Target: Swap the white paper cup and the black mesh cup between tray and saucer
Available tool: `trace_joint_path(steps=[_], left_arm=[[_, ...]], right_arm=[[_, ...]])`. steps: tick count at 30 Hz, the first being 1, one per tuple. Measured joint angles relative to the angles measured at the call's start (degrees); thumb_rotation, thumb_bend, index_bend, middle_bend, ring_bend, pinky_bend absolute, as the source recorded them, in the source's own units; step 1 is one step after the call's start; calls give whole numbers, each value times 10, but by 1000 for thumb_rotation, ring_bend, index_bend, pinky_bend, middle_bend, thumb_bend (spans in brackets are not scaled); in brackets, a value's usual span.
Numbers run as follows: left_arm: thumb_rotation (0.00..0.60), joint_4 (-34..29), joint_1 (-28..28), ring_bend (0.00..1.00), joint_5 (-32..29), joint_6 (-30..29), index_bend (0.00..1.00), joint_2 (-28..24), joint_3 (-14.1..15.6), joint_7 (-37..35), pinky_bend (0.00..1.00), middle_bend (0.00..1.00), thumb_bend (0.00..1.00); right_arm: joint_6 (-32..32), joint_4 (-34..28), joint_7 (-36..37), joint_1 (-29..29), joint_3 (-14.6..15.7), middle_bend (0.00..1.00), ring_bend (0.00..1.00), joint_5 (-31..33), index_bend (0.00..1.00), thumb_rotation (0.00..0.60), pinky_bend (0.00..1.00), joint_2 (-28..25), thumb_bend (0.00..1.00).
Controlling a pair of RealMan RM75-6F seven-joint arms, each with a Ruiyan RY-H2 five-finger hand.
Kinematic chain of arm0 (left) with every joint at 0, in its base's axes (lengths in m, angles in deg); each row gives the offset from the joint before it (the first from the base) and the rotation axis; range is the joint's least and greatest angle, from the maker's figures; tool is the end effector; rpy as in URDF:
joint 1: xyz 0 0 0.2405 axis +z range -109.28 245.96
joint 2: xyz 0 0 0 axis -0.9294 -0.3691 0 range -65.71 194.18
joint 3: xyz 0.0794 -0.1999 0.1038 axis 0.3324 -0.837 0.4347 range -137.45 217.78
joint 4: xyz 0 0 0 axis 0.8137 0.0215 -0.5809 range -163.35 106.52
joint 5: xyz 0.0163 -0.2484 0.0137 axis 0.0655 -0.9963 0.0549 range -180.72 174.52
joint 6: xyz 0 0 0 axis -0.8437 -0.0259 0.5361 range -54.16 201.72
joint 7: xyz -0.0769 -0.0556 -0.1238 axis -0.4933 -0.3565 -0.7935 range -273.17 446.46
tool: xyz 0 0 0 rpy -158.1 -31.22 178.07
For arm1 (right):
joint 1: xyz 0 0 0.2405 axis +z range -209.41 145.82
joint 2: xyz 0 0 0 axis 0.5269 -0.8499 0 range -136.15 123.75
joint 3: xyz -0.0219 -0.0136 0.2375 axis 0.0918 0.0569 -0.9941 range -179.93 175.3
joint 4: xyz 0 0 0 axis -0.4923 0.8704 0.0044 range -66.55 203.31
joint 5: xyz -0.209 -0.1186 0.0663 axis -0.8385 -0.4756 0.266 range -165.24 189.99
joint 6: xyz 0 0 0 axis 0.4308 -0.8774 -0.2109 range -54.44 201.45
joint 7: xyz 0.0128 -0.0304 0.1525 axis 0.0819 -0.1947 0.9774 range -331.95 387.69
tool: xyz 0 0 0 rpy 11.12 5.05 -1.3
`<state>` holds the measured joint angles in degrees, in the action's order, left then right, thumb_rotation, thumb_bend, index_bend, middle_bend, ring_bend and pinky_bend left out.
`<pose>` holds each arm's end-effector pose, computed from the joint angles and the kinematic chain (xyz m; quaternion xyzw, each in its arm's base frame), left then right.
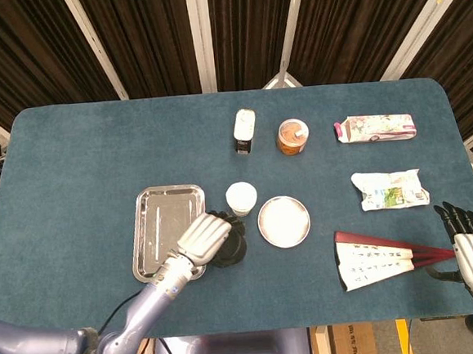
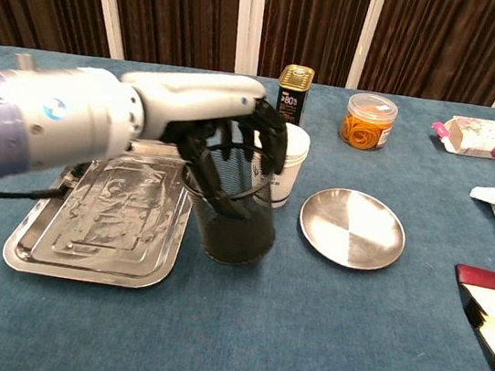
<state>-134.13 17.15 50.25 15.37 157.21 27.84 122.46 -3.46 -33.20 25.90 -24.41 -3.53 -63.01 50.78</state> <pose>0.0067 0.2737 -0.0803 -0.7821 -0.3711 -0.4088 0.2889 -0.3157 -0.1954 0.1226 0.5786 -0.4657 0.3210 0.5876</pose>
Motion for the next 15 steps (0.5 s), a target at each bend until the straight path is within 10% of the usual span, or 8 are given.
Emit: trace_joint_path(steps=[8,15], left_arm=[[600,34,-28,214,-35,-3,417,40,1,27,307,248,408],[600,14,-46,0,-101,-6,270,29,4,70,106,33,140]], right_arm=[[0,1,8,-5,-5,0,0,0,0,600,0,-5,0],[6,0,11,-6,-6,0,0,1,0,600,0,-8,0]])
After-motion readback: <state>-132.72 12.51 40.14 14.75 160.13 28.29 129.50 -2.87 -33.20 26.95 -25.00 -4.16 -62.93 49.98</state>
